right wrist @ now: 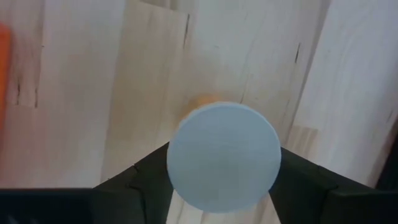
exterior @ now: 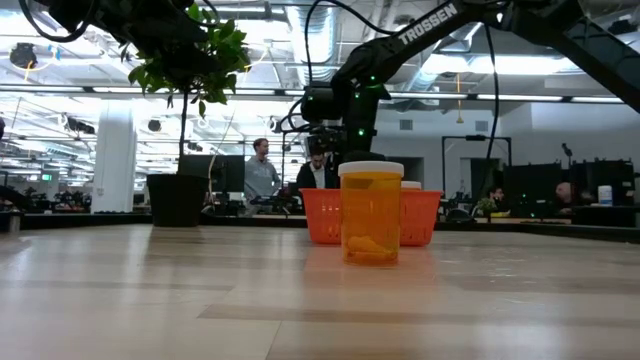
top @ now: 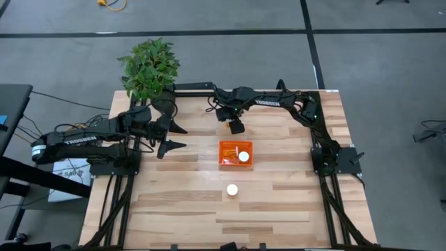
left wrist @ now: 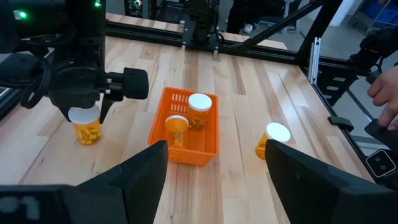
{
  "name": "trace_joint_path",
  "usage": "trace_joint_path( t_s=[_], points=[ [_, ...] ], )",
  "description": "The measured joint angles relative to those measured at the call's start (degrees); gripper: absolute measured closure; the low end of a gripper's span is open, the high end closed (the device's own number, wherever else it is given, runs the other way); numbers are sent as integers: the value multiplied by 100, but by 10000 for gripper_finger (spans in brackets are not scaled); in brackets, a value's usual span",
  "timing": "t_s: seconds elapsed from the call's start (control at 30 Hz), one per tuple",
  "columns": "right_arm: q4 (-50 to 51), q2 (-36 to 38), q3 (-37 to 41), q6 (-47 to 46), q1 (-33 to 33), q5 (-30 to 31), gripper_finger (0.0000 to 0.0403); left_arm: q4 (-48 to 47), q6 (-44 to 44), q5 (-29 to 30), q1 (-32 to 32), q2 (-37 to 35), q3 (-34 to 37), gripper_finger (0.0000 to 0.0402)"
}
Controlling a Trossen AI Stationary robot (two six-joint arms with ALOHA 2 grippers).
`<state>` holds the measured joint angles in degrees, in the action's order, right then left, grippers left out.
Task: Pick and place pill bottles into a basket
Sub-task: Put the orange medicine bottle into the orange basket
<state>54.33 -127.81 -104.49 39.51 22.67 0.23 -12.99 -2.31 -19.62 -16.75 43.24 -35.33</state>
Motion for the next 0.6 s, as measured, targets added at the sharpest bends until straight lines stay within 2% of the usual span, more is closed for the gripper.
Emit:
trace_joint_path(
  t_s=[0.2, 0.43, 0.6],
  points=[
    [2, 0, 0, 3, -6, -11, 218, -1, 0, 0, 0, 0, 0, 142],
    [79, 0, 0, 2, -6, -16, 194, -3, 0, 2, 0, 0, 0, 142],
    [157, 34, 0, 2, -6, -16, 205, -5, 0, 2, 0, 0, 0, 142]
  ],
)
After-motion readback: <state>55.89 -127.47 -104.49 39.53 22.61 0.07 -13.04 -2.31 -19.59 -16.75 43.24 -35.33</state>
